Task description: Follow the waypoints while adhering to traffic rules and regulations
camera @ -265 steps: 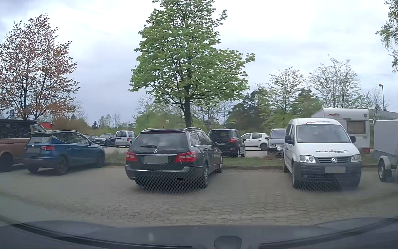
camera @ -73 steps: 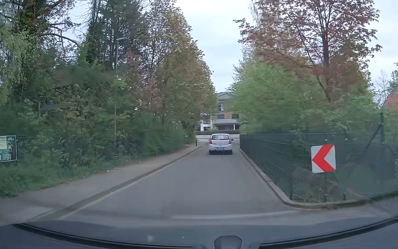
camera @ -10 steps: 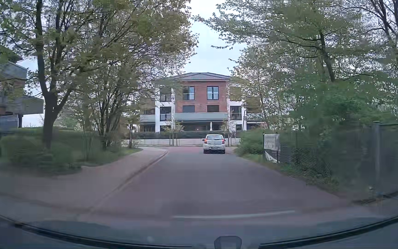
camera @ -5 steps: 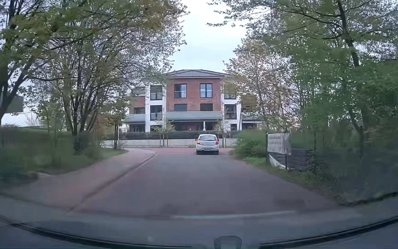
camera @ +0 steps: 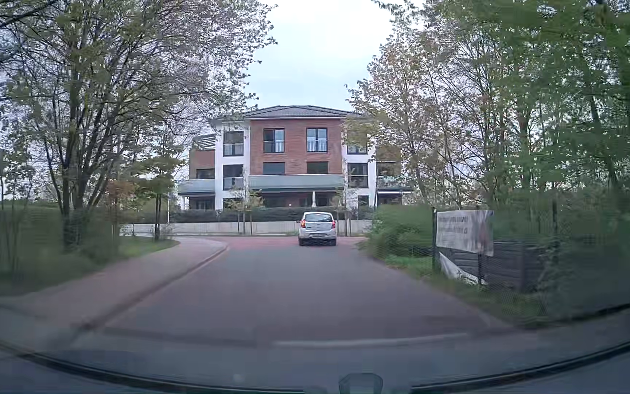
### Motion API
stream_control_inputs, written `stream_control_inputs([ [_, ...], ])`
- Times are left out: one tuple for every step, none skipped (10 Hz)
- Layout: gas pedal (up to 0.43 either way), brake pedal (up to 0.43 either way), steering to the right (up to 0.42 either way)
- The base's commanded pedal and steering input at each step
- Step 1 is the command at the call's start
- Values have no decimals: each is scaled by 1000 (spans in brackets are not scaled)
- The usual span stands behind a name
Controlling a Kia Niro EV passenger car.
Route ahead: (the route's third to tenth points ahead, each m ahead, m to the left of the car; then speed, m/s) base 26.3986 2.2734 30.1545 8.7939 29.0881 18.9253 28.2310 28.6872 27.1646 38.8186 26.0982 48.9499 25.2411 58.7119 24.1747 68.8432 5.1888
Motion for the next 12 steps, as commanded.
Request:
stream_control_inputs([
  [98, 0, 26],
  [98, 0, 22],
  [98, 0, 10],
  [98, 0, 3],
  [98, 0, 1],
  [98, 0, 0],
  [98, 0, -4],
  [98, 0, -8],
  [87, 0, -12],
  [79, 0, -19],
  [79, 0, -27],
  [79, 0, -28],
])
